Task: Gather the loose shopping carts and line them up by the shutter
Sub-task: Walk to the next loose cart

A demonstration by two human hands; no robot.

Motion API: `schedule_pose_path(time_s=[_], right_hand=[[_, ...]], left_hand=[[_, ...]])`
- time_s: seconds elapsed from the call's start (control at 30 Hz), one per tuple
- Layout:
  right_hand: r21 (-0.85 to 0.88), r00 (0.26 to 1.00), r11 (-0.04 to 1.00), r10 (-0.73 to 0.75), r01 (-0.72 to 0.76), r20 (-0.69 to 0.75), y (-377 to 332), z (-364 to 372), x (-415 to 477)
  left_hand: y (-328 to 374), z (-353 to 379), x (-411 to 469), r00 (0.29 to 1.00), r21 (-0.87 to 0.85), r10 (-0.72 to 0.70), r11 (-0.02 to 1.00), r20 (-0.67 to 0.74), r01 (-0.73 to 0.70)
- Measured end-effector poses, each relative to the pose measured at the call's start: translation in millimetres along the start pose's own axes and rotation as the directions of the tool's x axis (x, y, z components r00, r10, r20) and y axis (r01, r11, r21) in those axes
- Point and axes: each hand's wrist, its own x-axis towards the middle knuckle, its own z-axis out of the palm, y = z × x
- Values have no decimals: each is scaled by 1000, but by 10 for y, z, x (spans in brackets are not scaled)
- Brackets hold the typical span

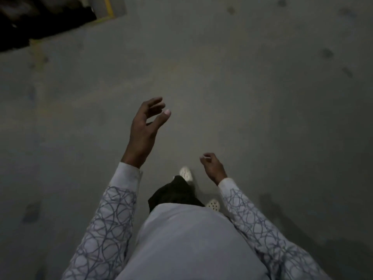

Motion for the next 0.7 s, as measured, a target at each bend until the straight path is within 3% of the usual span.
schedule_pose_path(time_s=[0.1,0.3,0.47,0.7], right_hand=[[-37,998,999,-34,35,46,-306,-226,590],[43,996,998,-37,40,-81,-1344,-898,2191],[229,983,971,-24,65,-181,-2654,-1429,3218],[344,983,929,-86,137,-161,-4098,-1964,4431]], left_hand=[[-171,221,682,998,-37,-59,998,-33,58],[-427,572,2416,994,-92,-113,990,-9,112],[-95,678,4053,997,-98,-79,992,19,80],[334,883,5908,997,-93,-53,994,61,58]])
